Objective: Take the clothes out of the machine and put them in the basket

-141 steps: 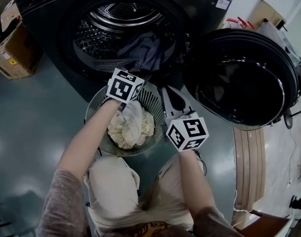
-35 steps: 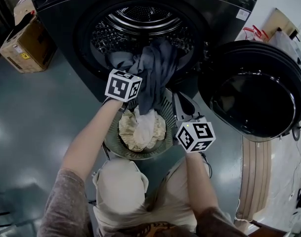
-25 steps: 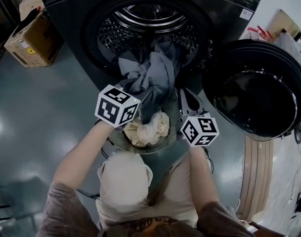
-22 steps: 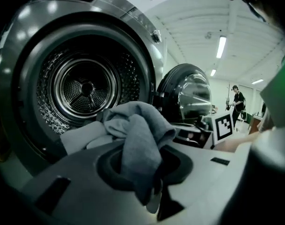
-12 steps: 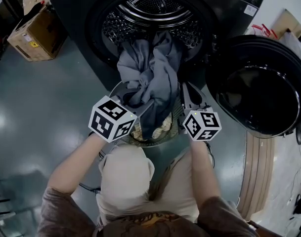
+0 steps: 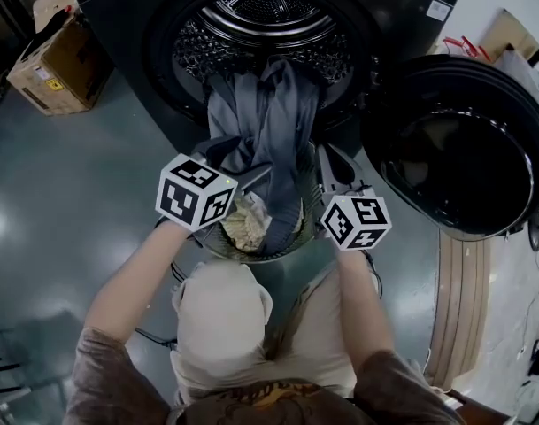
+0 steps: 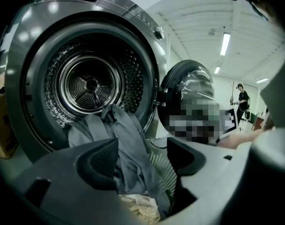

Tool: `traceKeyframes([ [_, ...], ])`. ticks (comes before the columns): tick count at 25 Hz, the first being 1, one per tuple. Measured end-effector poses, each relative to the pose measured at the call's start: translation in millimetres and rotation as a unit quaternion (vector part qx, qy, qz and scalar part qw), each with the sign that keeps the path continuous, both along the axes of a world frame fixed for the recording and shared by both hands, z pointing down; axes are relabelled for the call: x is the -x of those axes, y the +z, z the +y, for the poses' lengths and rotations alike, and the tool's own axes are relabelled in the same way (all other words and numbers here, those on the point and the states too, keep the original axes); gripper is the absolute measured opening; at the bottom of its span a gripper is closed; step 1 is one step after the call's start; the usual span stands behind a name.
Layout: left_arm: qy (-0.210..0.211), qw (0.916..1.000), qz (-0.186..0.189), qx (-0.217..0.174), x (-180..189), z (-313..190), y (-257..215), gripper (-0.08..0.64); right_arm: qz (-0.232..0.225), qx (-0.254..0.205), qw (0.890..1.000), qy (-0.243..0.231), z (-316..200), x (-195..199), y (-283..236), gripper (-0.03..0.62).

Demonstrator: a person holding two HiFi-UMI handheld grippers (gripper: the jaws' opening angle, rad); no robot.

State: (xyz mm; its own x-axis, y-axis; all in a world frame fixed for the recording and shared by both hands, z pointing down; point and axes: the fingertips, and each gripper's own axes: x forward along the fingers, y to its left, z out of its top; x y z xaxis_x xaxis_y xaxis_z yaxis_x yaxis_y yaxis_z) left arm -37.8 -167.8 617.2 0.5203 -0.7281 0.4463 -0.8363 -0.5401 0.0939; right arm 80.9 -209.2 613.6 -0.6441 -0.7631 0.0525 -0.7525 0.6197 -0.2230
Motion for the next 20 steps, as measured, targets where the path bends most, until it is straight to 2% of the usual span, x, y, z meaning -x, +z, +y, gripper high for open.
traceKeyframes([
  [5, -0.036, 0.999, -0.019, -0.015, 16.4, -65.2, 3.6, 0.389, 0.007, -0.003, 1.0, -0.004, 4.4, 3.4, -2.6, -0.005],
  [9, -0.084, 0.9949, -0.055, -0.01, 45.3, -118.6, 23.5, 0.433, 0.013, -0.008, 1.0, 0.0, 8.3, 0.9, -6.6, -0.005],
  [11, -0.097, 0.9946, -0.035, 0.008, 53.0, -134.2, 34.2, 0.438, 0.016, -0.011, 1.0, 0.003, 9.6, -1.1, -8.4, -0.005],
  [13, -0.099, 0.9946, 0.004, 0.03, 49.5, -143.3, 41.2, 0.451, 0.02, -0.015, 1.0, 0.006, 9.9, -2.8, -9.9, -0.005],
  [15, -0.097, 0.994, 0.026, 0.044, 40.7, -149.7, 46.5, 0.452, 0.024, -0.018, 1.0, 0.008, 10.2, -3.8, -10.6, -0.005],
  [18, -0.084, 0.995, 0.025, 0.047, 21.5, -157.8, 52.6, 0.451, 0.027, -0.019, 0.999, 0.008, 10.8, -2.8, -11.6, -0.005],
  [20, -0.081, 0.9957, 0.009, 0.045, 11.6, -163.8, 56.2, 0.451, 0.029, -0.021, 0.999, 0.007, 11.4, -0.6, -12.8, -0.005],
])
